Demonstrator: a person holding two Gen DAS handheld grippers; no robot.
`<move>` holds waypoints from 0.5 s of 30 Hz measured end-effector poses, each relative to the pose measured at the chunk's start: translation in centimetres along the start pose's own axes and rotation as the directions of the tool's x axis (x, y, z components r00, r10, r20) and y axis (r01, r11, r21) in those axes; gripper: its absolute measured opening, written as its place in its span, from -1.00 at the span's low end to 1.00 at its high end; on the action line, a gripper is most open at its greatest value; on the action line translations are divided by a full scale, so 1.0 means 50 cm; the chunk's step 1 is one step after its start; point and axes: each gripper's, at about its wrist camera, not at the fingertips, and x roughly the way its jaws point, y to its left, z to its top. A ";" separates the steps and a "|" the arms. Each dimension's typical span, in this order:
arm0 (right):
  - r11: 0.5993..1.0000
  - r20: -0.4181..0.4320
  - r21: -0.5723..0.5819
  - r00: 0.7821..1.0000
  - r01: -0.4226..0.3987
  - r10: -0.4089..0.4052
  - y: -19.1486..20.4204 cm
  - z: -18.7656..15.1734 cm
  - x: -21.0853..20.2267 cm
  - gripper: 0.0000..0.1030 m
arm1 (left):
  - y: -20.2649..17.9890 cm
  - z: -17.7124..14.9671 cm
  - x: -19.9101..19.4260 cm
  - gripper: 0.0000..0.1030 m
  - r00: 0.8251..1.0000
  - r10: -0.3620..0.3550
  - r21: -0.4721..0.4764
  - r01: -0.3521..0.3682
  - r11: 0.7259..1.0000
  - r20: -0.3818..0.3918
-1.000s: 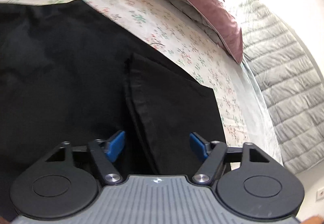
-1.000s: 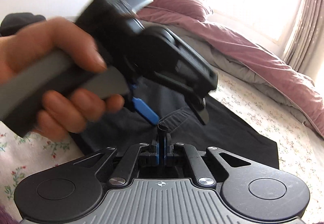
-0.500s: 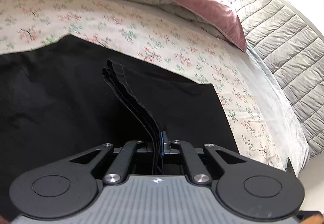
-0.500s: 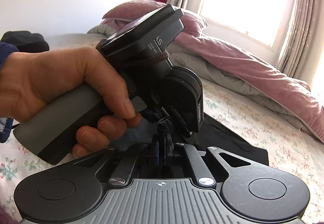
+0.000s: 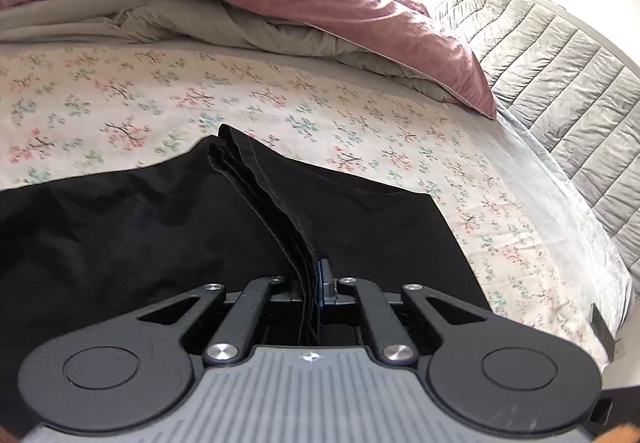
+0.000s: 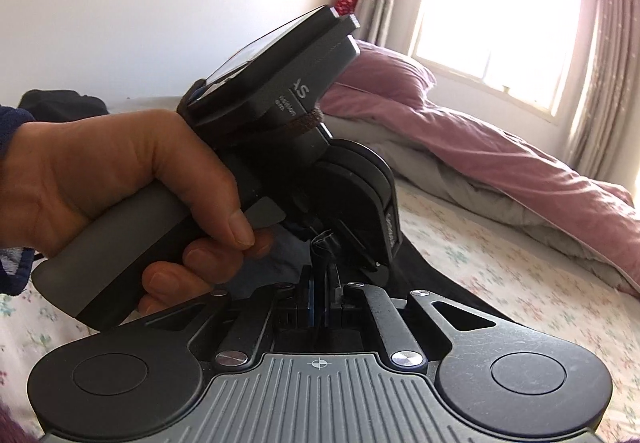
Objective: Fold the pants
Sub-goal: 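Grasp the pants edge with the left tool while the right tool holds its corner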
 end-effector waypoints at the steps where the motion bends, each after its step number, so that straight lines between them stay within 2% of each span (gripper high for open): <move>1: 1.000 -0.003 -0.005 1.000 -0.009 0.009 0.007 0.002 0.006 -0.92 | 0.008 -0.004 -0.004 -0.39 1.000 0.004 0.006 -0.004 1.000 0.005; 7: 0.999 -0.020 -0.034 0.999 -0.039 0.038 0.053 0.015 0.049 -0.92 | 0.059 0.001 -0.010 -0.39 1.000 0.016 -0.018 -0.016 1.000 -0.002; 10: 0.998 -0.008 -0.039 0.999 -0.041 0.041 0.062 0.024 0.072 -0.92 | 0.071 0.009 -0.029 -0.39 1.000 0.014 0.001 -0.014 1.000 0.025; 15: 0.998 0.004 -0.018 0.998 -0.059 0.059 0.083 0.044 0.098 -0.92 | 0.111 0.013 -0.055 -0.39 0.998 0.056 0.020 -0.056 0.998 0.033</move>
